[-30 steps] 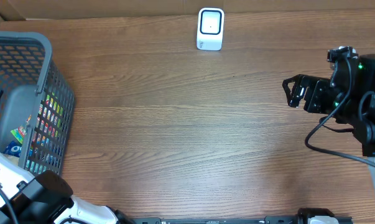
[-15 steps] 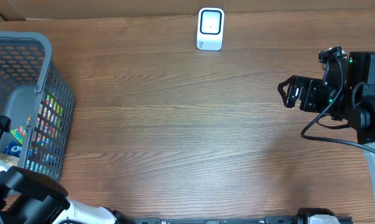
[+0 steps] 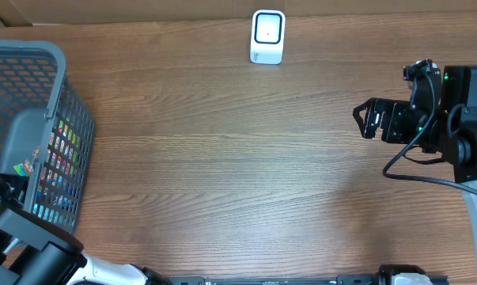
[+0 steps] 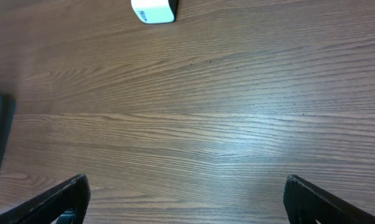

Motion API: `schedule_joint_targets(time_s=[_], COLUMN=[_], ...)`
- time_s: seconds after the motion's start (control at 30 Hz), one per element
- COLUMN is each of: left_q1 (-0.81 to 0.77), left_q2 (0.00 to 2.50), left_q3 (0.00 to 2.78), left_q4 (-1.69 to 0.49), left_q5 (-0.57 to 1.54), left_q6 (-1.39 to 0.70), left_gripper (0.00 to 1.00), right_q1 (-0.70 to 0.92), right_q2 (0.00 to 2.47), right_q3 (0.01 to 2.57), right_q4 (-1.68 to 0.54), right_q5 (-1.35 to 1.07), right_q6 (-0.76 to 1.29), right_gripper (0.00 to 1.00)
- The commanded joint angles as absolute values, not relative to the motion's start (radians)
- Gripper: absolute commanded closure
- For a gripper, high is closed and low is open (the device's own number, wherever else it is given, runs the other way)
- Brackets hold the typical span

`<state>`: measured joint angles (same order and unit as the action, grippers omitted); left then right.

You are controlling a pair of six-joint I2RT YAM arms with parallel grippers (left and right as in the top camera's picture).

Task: Scan the item barcode
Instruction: 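Grasp the clear cookie bag in the basket with the left gripper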

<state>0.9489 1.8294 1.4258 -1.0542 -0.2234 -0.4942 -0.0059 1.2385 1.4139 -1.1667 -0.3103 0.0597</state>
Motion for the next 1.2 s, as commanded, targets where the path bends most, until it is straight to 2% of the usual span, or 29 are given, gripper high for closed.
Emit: schedule_joint_targets(time_s=[0.0,0.07,0.1,0.13,0.4,0.57,0.8,0.9,1.17], left_q1=[0.948,0.947,0.947,0.947,0.919,0.867,0.749,0.675,0.453], left_q2=[1.828,1.828,1.828,1.827,1.825,1.823,1.821,1.784,1.670], left_q3=[1.367,1.357,1.357,1.357,1.545,1.842,2.242,2.320,2.408], left_q4=[-0.996,-0.982,-0.980,-0.979,-1.103,-1.310,-1.680,-1.690,-1.623], left_q5=[-0.240,-0.239,-0.239,-0.237,-0.084,-0.084,-0.008,0.028,-0.009], left_q6=[-0.502,-0.502,-0.502,-0.502,-0.467,-0.447,-0.312,-0.246,-0.253], left_gripper=[0.46,0.68,0.84,0.96,0.96,0.96,0.96,0.96,0.96], right_q1=[-0.009,-0.009,-0.009,-0.009,-0.009,-0.009,-0.009,-0.009,-0.009], right_q2=[1.246,1.251,1.252,1.253,1.253,1.253,1.253,1.253,1.253], right_q3=[1.441,1.441,1.441,1.441,1.441,1.441,1.441,1.441,1.441], right_q4=[-1.164,-1.166,-1.166,-1.167,-1.143,-1.147,-1.146,-1.146,-1.147], right_q5=[-0.316,-0.316,-0.316,-0.316,-0.316,-0.316,-0.316,-0.316,-0.316], right_q6=[0.047,0.047,0.047,0.047,0.047,0.048,0.048,0.048,0.052], right_gripper=[0.00,0.00,0.00,0.00,0.00,0.00,0.00,0.00,0.00])
